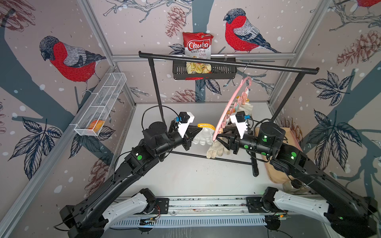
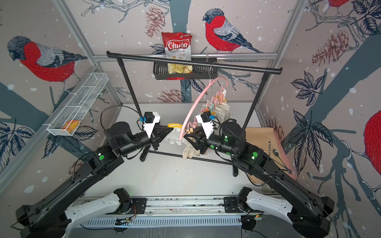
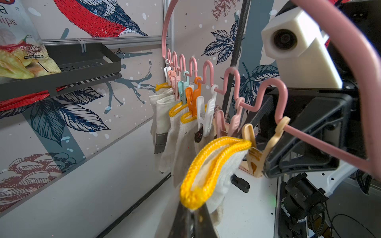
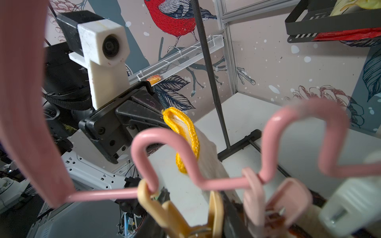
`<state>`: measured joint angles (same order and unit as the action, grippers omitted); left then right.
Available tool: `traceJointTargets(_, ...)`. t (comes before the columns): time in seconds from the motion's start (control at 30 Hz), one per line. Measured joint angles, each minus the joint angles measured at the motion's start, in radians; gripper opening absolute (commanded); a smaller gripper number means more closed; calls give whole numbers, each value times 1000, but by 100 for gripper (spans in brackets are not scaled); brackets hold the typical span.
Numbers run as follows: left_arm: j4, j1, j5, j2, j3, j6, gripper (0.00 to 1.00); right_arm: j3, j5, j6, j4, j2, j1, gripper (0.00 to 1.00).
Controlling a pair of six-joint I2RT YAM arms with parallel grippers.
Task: Clip the gloves onto a hanger to dry
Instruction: Open the clamp at the hanger.
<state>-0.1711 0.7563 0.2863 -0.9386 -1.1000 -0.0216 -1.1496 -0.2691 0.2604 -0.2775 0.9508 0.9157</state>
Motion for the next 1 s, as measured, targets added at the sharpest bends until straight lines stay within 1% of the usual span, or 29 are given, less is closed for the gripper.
traceJointTargets(0.23, -16, 0, -2, 11, 1, 0, 0, 0, -1, -4, -1, 5, 0, 27)
traceJointTargets(0.4, -56, 0, 12, 27, 2, 6, 0, -4, -1, -6, -1, 12, 0, 25)
traceJointTargets(0.47, -93, 0, 64, 32, 1, 19, 0, -6, -1, -8, -2, 13, 0, 25)
traceJointTargets(0.63, -188, 0, 325, 28, 51, 25, 0, -15, -1, -22, -2, 17, -1, 22)
traceJointTargets(0.73, -232, 1, 422, 23, 85, 10, 0, -18, -1, -22, -1, 18, -5, 20)
traceJointTargets(0.87, -214, 1, 470, 37, 94, -6, 0, -21, -1, -22, -1, 23, -8, 19)
traceJointTargets(1.0, -154, 1, 480, 29, 92, -16, 0, -23, -1, -22, 0, 24, -10, 19)
